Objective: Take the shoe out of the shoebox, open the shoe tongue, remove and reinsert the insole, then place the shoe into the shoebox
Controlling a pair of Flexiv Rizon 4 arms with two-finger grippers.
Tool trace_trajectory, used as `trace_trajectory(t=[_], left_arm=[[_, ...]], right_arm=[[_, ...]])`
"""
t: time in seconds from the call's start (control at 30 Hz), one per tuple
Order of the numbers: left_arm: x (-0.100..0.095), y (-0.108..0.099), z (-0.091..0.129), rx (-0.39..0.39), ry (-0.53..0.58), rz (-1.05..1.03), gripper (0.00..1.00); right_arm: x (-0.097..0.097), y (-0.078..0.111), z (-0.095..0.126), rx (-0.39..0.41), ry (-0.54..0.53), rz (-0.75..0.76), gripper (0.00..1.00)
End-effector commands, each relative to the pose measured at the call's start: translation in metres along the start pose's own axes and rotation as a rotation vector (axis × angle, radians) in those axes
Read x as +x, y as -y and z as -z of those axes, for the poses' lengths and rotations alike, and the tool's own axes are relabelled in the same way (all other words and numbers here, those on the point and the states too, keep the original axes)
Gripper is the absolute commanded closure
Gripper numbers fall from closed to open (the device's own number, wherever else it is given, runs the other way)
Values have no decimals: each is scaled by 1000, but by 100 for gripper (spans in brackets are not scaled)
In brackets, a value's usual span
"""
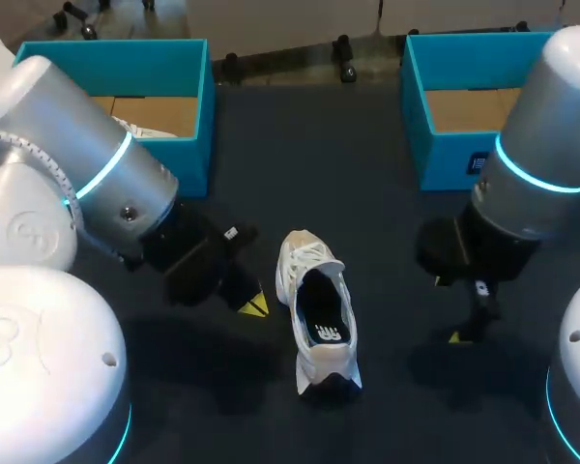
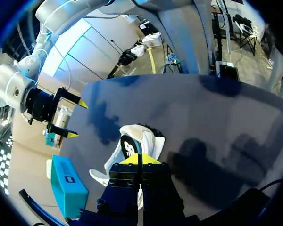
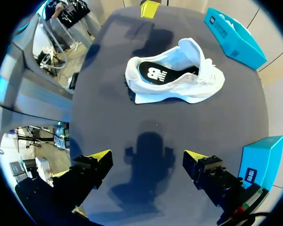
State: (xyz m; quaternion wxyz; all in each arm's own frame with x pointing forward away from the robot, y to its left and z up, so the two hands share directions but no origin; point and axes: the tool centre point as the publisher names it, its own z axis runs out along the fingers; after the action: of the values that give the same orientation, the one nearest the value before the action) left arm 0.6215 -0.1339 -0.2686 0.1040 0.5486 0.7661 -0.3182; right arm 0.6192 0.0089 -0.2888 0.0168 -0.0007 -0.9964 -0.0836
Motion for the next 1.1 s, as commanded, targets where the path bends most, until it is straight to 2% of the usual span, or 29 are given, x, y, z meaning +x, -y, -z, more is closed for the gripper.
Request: trace_trajectory(t=[0.03,0.1,0.13,0.27,0.4,0.6,0.63,0.67,1.07,1.1], left_arm=[[-3,0,-3,-13,-46,-17,100],[-8,-2,-8,29,-92,-52,100],[-11,-3,-12,9,-111,-69,100],[-22,-2,-23,13,-230,-165,100],[-34,-4,-30,0,-296,-190,100],[-44,-7,-42,37,-422,-292,100],[-46,-7,-44,21,-467,-331,100],[-48,-8,-45,-22,-481,-373,100],[-48,-8,-45,-22,-481,-373,100],[-50,-9,-47,6,-505,-375,100]], right_arm=[[6,7,1,-23,10,1,0],[6,7,1,-23,10,1,0],[4,11,5,-22,5,7,0],[0,30,19,-6,-16,10,0],[-2,47,30,-9,-22,10,0],[-3,57,35,-23,-20,1,0],[-3,57,35,-23,-20,1,0],[-3,57,35,-23,-20,1,0],[-3,57,35,-23,-20,1,0],[-3,57,35,-23,-20,1,0]])
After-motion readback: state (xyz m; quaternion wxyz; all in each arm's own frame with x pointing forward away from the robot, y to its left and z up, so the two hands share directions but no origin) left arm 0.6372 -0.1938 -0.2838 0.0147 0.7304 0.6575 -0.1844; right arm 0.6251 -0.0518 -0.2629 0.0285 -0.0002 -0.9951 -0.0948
